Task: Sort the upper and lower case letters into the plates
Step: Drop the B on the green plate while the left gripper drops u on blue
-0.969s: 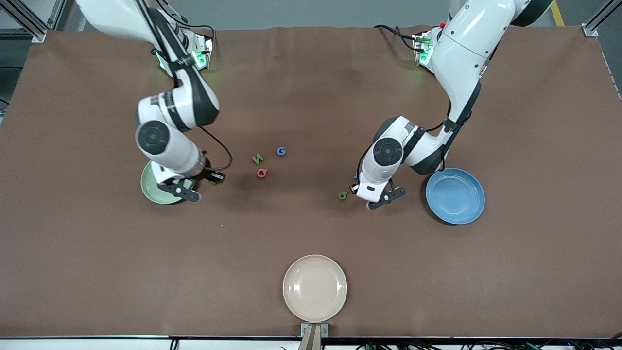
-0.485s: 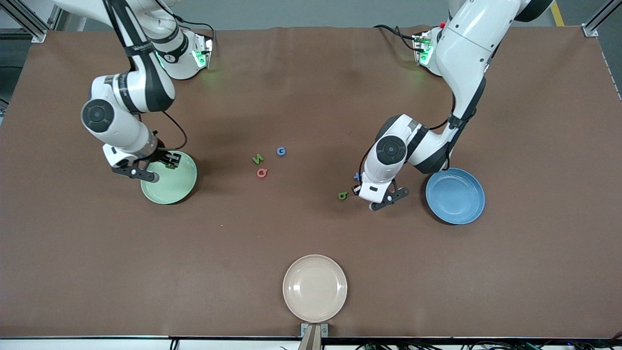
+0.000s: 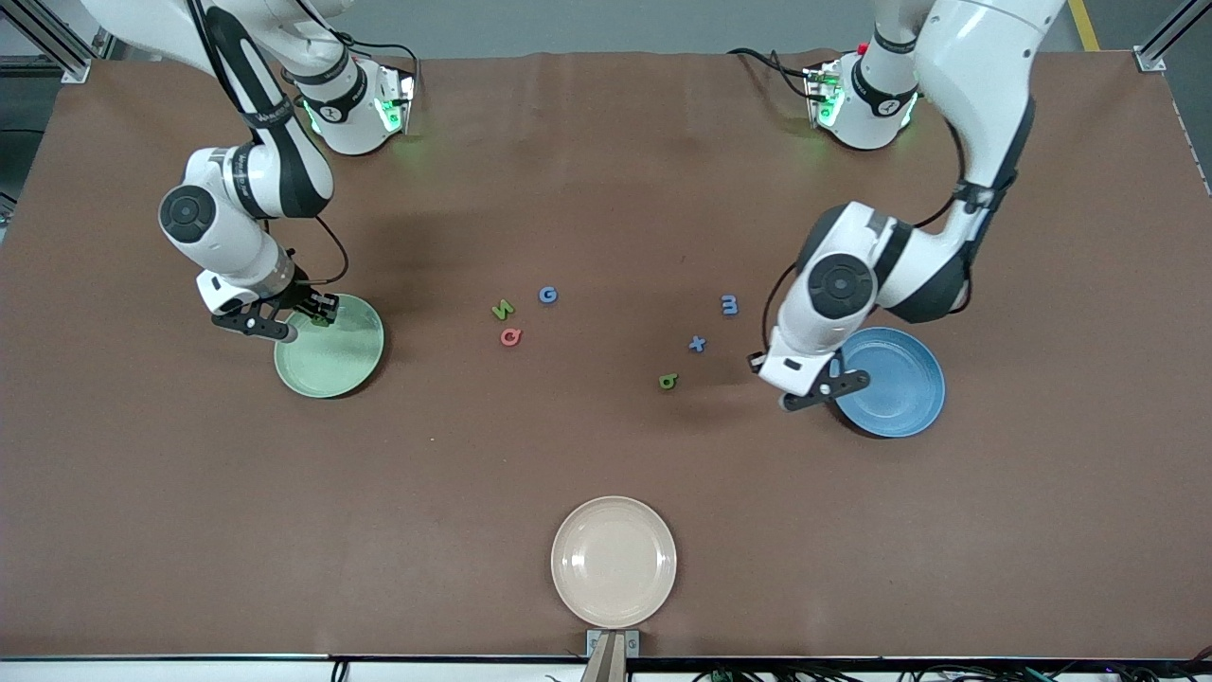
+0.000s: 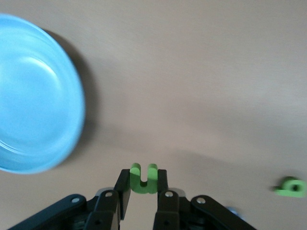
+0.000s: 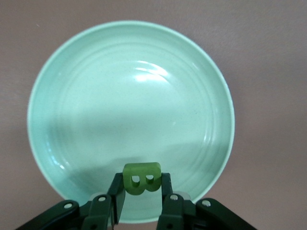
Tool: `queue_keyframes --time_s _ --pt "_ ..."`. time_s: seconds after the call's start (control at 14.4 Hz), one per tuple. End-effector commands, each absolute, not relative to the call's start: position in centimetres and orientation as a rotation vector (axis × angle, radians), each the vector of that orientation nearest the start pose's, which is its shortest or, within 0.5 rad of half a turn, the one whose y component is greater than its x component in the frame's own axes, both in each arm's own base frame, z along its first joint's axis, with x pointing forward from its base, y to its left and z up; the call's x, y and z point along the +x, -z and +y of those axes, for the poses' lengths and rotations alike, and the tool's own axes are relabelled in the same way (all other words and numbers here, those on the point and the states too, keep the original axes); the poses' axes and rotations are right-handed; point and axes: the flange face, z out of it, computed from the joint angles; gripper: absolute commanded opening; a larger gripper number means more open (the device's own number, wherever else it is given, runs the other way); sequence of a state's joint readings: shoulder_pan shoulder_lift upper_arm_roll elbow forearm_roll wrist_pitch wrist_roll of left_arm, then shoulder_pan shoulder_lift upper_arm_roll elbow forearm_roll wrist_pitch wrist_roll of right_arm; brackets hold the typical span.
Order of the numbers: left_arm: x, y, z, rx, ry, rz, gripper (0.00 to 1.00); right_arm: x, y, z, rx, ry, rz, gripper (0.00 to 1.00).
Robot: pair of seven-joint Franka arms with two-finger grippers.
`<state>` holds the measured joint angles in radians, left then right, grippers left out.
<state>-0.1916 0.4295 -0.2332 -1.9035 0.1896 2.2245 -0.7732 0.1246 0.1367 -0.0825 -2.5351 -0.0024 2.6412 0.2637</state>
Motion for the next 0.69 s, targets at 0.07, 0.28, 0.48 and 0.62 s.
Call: queue_keyframes --time_s 0.07,0.28,0.48,0.62 --pt "56.4 -27.1 -18.0 -3.011 -0.094 -0.213 0.13 45.2 -19.3 1.9 -3.149 -0.06 0.317 0.04" --pt "57.0 -25.8 -13.1 -2.978 -0.067 -0.094 0.13 45.5 -19.6 1.9 -3.147 -0.058 0.322 0.95" --pt "57.3 -24.1 -8.8 -2.997 -0.034 0.03 0.13 46.9 -21.5 2.2 -3.143 -0.068 0.338 1.0" --pt "57.4 -23.0 -6.9 -3.004 -0.06 0.113 0.13 48.9 -24.9 3.6 -3.131 -0.142 0.398 1.0"
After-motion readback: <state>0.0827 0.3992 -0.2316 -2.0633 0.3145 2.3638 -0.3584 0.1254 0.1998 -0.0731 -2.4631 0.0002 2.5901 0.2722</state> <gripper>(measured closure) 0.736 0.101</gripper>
